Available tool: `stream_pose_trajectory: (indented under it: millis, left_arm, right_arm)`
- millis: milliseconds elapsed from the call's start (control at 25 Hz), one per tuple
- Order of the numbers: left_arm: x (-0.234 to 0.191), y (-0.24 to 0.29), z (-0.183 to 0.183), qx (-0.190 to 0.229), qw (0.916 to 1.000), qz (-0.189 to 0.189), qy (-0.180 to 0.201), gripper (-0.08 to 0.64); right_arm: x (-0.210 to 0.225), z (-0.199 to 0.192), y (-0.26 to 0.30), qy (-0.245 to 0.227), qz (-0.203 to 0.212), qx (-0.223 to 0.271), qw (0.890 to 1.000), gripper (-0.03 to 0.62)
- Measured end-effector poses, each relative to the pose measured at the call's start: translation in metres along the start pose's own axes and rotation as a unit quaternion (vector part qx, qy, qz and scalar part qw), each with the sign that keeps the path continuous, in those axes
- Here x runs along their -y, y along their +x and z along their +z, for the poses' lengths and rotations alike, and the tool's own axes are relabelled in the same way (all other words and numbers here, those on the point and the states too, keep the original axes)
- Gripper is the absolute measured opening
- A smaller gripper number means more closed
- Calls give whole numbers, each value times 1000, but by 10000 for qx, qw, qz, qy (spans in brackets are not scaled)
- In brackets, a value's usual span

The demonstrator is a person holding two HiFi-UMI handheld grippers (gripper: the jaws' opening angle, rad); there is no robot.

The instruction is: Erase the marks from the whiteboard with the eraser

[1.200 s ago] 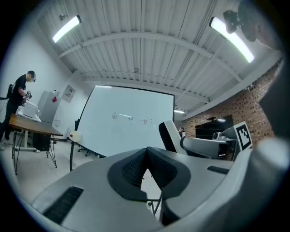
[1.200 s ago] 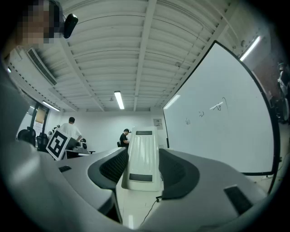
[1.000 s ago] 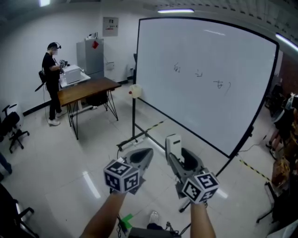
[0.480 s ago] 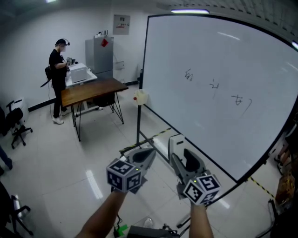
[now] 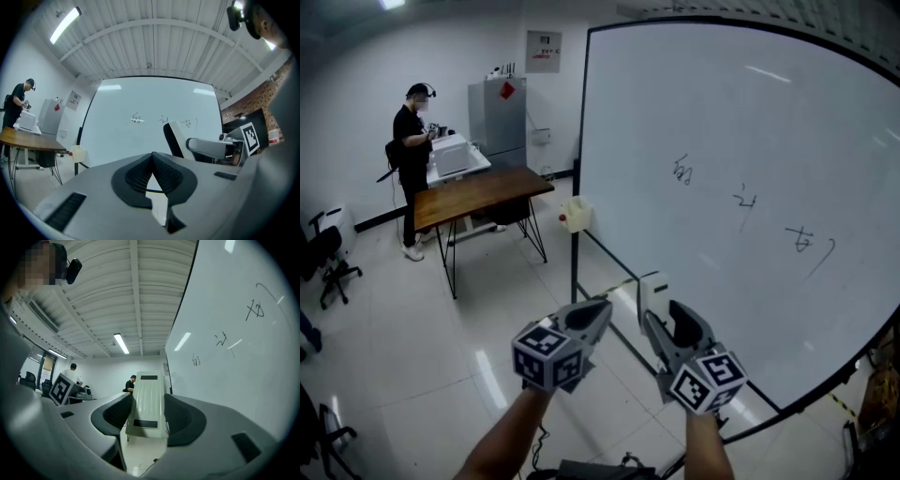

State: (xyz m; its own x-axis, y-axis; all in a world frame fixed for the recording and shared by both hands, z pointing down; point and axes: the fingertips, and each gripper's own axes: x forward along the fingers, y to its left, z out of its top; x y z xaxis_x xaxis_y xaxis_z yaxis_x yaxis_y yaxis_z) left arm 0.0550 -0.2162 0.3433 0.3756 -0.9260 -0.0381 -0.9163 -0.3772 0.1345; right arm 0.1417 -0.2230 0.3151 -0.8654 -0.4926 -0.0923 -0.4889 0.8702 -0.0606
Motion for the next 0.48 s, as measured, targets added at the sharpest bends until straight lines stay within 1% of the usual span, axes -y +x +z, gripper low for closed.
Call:
stream_pose_trajectory:
  millis: [80,240,360,480]
  left_arm:
    - [-11,13,1,-22,10000,-13,18,5]
    - [-34,40,4,-3,9999,-122,37,5]
    - [-50,63,8,56,9994,-334,64,5]
    - [-69,92,13,93,9977,-668,87,5]
  right_arm:
    - [11,-2,13,-14,8,-32,10000,233]
    - [34,-3,36,-89,-132,-52,9999,233]
    - [53,-1,52,-209,-386,-39,9990,233]
    - [73,4,73,-338,-697,52,9970,233]
